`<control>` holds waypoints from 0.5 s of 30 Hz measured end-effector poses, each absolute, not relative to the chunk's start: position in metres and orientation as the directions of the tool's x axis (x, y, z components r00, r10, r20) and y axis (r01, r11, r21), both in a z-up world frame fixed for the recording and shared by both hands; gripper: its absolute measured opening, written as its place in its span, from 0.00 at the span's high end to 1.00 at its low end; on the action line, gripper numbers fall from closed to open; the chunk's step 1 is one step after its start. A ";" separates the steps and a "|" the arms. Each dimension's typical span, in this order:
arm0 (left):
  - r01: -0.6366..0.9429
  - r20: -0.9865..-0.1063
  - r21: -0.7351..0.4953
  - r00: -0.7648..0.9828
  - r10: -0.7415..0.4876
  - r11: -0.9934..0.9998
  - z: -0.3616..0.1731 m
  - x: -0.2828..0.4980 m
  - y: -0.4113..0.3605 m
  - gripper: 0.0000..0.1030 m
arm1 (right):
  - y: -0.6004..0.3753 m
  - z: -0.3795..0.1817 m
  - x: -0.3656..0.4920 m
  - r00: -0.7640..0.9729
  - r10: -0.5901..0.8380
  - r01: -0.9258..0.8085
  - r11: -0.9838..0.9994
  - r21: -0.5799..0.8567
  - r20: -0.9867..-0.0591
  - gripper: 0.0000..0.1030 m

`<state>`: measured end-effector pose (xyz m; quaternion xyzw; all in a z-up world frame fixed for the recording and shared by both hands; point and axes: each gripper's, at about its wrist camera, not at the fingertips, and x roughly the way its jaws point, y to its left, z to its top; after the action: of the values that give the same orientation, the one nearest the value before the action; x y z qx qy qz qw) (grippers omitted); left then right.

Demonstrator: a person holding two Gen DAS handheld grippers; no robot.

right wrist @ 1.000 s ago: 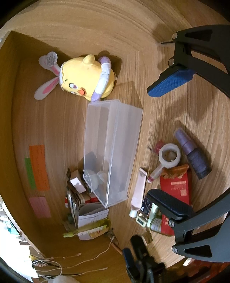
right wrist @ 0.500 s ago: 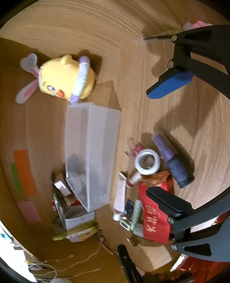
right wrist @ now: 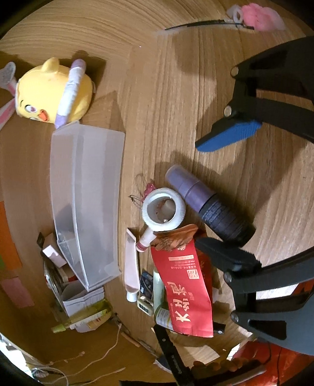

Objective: Organize objects
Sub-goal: 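Grasp the small wooden block with the left tool while the right tool grasps the purple bottle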

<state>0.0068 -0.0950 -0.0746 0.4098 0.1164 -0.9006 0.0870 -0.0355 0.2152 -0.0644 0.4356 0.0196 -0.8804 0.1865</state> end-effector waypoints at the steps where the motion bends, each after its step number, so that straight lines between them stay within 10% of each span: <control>1: 0.253 -0.757 -0.133 -0.650 -0.066 -0.958 -0.074 0.007 -0.094 0.40 | 0.216 -0.065 -0.036 -0.549 -0.311 0.340 -0.931 0.133 -0.775 0.39; 15: 0.197 -0.731 -0.103 -0.680 -0.060 -0.975 -0.074 0.007 -0.081 0.90 | 0.231 -0.065 -0.043 -0.586 -0.256 0.289 -0.952 0.097 -0.768 0.77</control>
<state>0.0071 -0.0808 -0.0736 0.3939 0.0868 -0.9123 0.0705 -0.0429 0.2309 -0.0652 0.4283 0.0190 -0.8904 0.1531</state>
